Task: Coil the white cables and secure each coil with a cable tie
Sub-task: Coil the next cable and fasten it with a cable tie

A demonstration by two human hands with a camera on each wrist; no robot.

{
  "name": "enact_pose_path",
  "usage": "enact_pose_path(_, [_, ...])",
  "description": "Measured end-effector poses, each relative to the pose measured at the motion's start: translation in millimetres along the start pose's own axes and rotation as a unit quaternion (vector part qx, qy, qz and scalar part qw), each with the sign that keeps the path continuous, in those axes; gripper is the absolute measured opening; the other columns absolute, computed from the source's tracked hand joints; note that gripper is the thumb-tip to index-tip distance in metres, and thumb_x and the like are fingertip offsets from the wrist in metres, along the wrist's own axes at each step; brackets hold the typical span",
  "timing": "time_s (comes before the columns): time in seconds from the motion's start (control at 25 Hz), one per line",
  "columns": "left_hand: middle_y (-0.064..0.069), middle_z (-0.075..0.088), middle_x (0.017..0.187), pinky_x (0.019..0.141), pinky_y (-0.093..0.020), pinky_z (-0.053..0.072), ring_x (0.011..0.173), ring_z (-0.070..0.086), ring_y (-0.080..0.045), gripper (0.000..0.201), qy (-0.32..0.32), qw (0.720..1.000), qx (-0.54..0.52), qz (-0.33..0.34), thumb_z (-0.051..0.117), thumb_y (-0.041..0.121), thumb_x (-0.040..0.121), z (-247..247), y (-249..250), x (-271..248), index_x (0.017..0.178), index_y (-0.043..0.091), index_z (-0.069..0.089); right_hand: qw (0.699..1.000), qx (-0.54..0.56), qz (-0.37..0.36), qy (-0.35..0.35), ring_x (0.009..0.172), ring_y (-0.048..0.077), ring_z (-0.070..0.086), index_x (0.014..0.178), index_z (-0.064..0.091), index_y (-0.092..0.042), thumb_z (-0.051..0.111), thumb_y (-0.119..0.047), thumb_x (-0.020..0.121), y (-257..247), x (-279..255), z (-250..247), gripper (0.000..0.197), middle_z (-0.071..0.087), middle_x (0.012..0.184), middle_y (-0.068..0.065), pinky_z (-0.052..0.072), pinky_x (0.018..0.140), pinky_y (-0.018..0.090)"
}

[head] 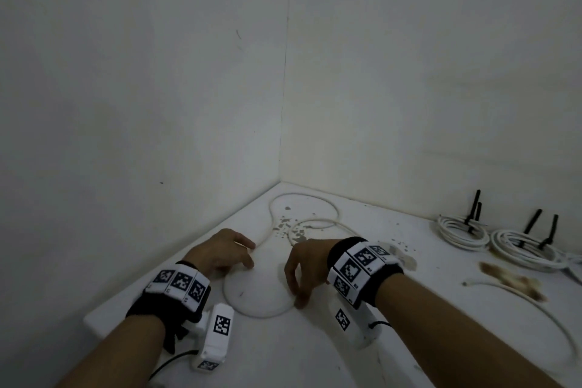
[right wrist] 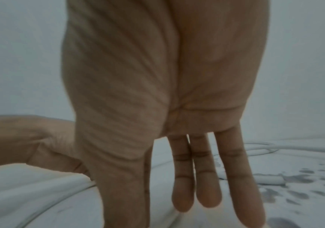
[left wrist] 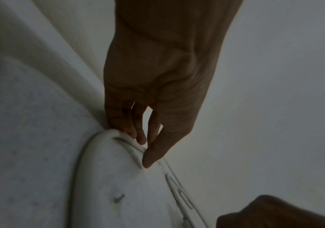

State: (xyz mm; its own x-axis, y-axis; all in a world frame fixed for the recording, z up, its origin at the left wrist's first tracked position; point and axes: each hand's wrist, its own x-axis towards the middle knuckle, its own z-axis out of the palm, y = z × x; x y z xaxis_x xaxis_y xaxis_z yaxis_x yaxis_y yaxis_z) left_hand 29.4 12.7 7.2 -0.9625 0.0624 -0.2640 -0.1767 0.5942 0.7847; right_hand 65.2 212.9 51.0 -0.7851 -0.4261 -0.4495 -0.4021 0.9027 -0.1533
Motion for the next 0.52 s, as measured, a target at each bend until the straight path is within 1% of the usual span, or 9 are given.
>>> enact_pose_path(0.04, [-0.008,0.064,0.107,0.055,-0.018,0.044,0.085,0.058,-0.016,0.034,-0.001,1.000,0.007,0.001,0.076,0.001,0.076,0.2,0.1,2.0,0.105,0.017,0.071,1.000,-0.007,-0.008,0.003,0.067,0.003,0.053,0.096,0.075,-0.023,0.084,-0.030,0.076,0.6,-1.7,-0.1,0.023,0.063,0.083,-0.007,0.042,0.050,0.015])
enact_pose_path(0.12, [-0.009,0.064,0.111,0.056,-0.018,0.046,0.086,0.059,-0.014,0.027,-0.008,1.000,0.017,0.009,0.075,0.007,0.080,-1.0,2.8,3.4,0.104,0.019,0.071,0.999,0.011,-0.028,0.045,0.073,0.007,0.056,0.096,0.073,-0.027,0.076,-0.040,0.084,3.2,-8.8,-5.0,0.018,0.063,0.095,-0.006,0.044,0.061,0.020])
enact_pose_path(0.2, [-0.011,0.067,0.116,0.073,-0.023,0.050,0.091,0.061,-0.019,0.022,-0.030,0.999,0.022,0.027,0.071,0.030,0.088,-4.8,10.9,-1.5,0.106,0.019,0.073,0.979,0.117,-0.070,0.152,0.078,0.012,0.060,0.088,0.068,-0.028,0.068,-0.041,0.091,8.5,-17.8,-19.2,0.014,0.065,0.096,-0.003,0.051,0.069,0.028])
enact_pose_path(0.28, [-0.011,0.070,0.117,0.089,-0.035,0.048,0.101,0.064,-0.025,0.052,-0.083,0.993,-0.057,0.059,0.049,0.060,0.093,-7.4,24.3,-10.9,0.107,0.017,0.075,0.922,0.254,-0.083,0.280,0.068,0.015,0.062,0.084,0.064,-0.020,0.064,-0.034,0.095,15.4,-28.2,-42.0,0.018,0.069,0.087,0.004,0.053,0.063,0.033])
enact_pose_path(0.32, [-0.009,0.072,0.111,0.089,-0.037,0.046,0.101,0.065,-0.025,0.069,-0.115,0.980,-0.138,0.080,0.035,0.070,0.093,-8.4,34.3,-14.9,0.107,0.016,0.075,0.900,0.284,-0.075,0.323,0.061,0.013,0.061,0.085,0.064,-0.016,0.064,-0.033,0.096,18.4,-34.5,-53.7,0.020,0.069,0.082,0.005,0.052,0.057,0.030])
enact_pose_path(0.36, [-0.008,0.074,0.103,0.085,-0.037,0.046,0.095,0.066,-0.024,0.078,-0.146,0.956,-0.234,0.102,0.027,0.073,0.092,-8.9,47.3,-20.4,0.110,0.014,0.074,0.893,0.276,-0.068,0.349,0.056,0.010,0.059,0.086,0.065,-0.015,0.066,-0.034,0.094,19.8,-41.1,-64.3,0.021,0.069,0.076,0.004,0.049,0.053,0.026])
enact_pose_path(0.44, [-0.004,0.067,0.078,0.069,-0.031,0.045,0.069,0.061,-0.019,0.068,-0.165,0.908,-0.356,0.146,0.034,0.067,0.095,-9.0,80.7,-35.6,0.114,0.012,0.071,0.899,0.223,-0.077,0.370,0.050,-0.001,0.055,0.086,0.070,-0.018,0.072,-0.038,0.089,21.1,-49.5,-77.4,0.020,0.068,0.069,-0.002,0.045,0.056,0.021])
enact_pose_path(0.48, [0.000,0.057,0.067,0.058,-0.026,0.041,0.056,0.050,-0.013,0.054,-0.147,0.906,-0.360,0.169,0.042,0.057,0.098,-8.2,96.8,-42.1,0.112,0.012,0.069,0.894,0.216,-0.084,0.385,0.049,-0.003,0.054,0.086,0.071,-0.020,0.074,-0.038,0.088,21.1,-50.9,-80.3,0.019,0.067,0.067,-0.004,0.042,0.057,0.020])
enact_pose_path(0.52, [0.005,0.045,0.061,0.049,-0.021,0.033,0.048,0.036,-0.009,0.039,-0.125,0.910,-0.345,0.191,0.047,0.046,0.100,-6.1,114.3,-49.2,0.110,0.014,0.066,0.875,0.236,-0.089,0.413,0.050,-0.003,0.053,0.089,0.070,-0.022,0.074,-0.039,0.087,21.1,-54.4,-81.0,0.017,0.065,0.067,-0.005,0.041,0.057,0.019])
